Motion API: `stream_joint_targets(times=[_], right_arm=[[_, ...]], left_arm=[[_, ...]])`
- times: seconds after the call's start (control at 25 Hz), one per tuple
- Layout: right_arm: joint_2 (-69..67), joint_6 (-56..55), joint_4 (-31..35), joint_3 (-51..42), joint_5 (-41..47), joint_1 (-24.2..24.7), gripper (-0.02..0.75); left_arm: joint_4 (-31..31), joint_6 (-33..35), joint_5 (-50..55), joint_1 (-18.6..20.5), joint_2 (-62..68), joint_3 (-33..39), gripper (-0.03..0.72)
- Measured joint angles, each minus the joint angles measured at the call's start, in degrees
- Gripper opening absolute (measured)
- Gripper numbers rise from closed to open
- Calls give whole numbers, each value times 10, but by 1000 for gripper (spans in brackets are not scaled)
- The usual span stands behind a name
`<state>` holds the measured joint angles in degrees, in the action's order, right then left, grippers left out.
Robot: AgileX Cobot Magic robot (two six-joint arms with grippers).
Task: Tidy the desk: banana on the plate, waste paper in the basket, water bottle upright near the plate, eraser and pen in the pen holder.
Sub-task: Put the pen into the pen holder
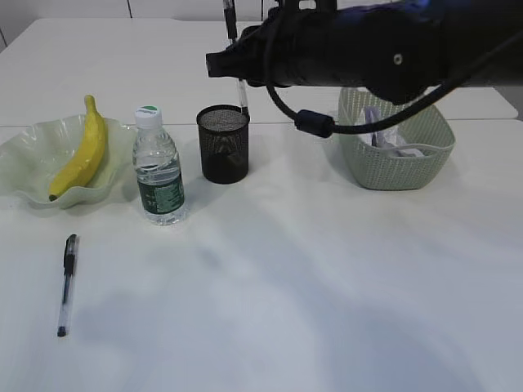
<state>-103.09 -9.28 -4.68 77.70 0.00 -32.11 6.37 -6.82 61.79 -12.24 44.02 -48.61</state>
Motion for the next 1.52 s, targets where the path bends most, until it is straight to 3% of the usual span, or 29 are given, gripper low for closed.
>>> stream_joint_targets(times=[0.56, 0.76, 1.16, 1.52], right_arm=[[-98, 43, 28, -1, -222, 8, 41], [-117, 51, 71, -1, -249, 19, 41], [-169, 86, 76, 4, -315, 20, 41], [-219, 88, 76, 80, -277, 20, 41]], left_arm=[[0, 0, 0, 0, 0, 0, 518], [0, 0, 0, 0, 0, 0, 518], [0, 0, 0, 0, 0, 0, 518], [0, 0, 0, 0, 0, 0, 518]])
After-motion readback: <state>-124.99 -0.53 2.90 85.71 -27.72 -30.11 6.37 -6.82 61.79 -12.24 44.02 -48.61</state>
